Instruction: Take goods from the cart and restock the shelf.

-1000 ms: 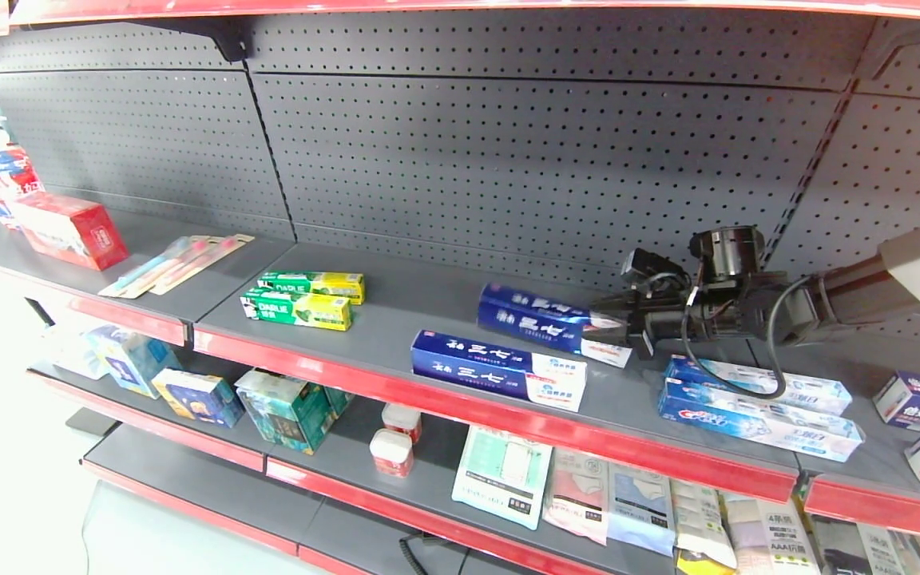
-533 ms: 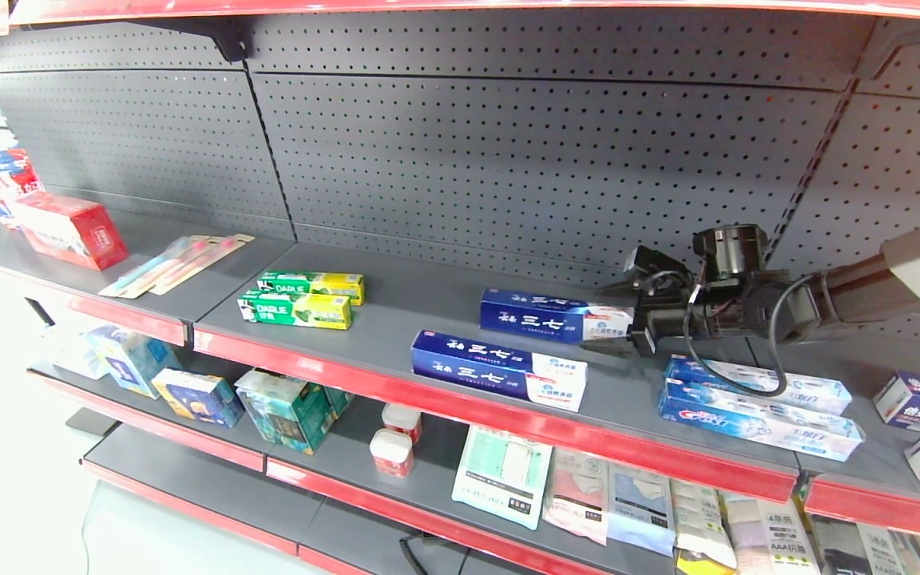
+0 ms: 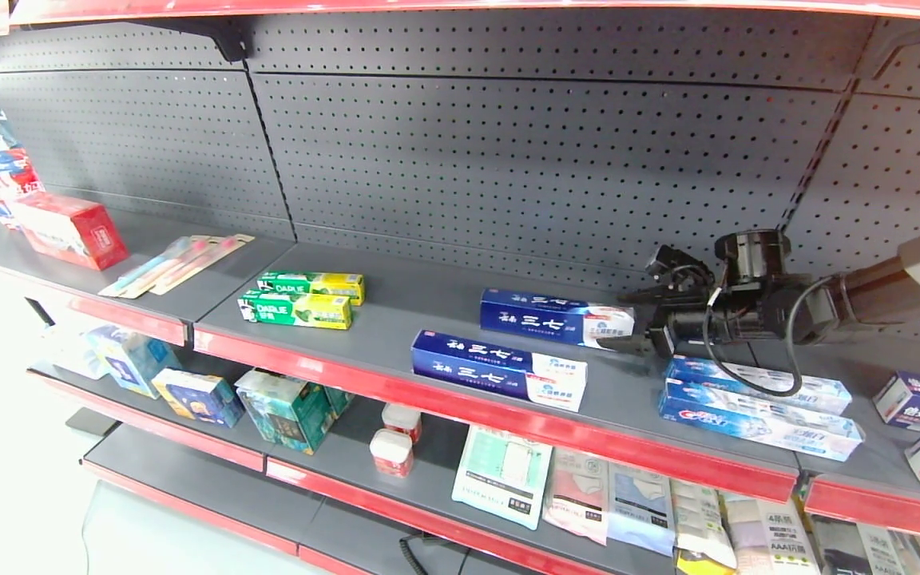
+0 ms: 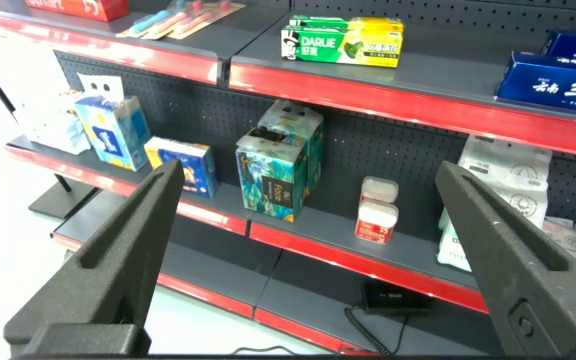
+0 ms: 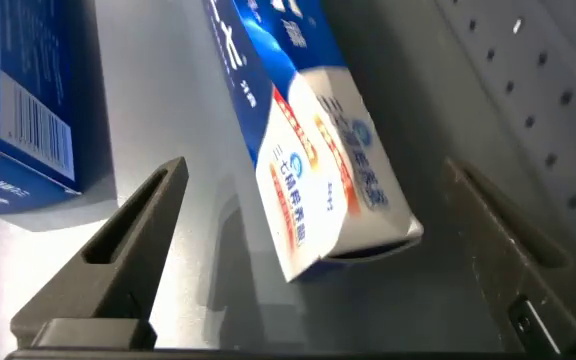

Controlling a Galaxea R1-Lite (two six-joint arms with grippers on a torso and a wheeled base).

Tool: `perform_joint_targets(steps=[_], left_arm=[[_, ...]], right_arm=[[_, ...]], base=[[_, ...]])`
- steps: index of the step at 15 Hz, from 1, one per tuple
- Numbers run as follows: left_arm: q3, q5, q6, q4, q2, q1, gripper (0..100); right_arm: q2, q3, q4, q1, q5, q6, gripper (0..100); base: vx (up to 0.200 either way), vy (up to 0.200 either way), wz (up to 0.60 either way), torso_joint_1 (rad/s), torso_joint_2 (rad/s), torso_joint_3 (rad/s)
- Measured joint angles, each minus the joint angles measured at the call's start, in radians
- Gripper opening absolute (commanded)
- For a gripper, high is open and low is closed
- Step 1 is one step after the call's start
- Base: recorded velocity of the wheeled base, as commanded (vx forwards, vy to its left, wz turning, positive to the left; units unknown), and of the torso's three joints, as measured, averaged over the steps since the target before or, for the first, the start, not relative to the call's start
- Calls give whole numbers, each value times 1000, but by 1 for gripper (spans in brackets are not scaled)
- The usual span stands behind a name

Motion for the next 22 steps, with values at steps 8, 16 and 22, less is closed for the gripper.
perform_joint_targets(steps=[8, 16, 22], left_arm=[[0, 0, 0, 0, 0, 0, 100], [0, 0, 0, 0, 0, 0, 100], [0, 0, 0, 0, 0, 0, 100]], right_arm=[[-2, -5, 0, 7, 1, 67, 100], [-129, 53, -1, 14, -161, 434, 100], [-178, 79, 0, 51, -445, 713, 100]], base=[[0, 0, 0, 0, 0, 0], [0, 0, 0, 0, 0, 0], [0, 0, 0, 0, 0, 0]])
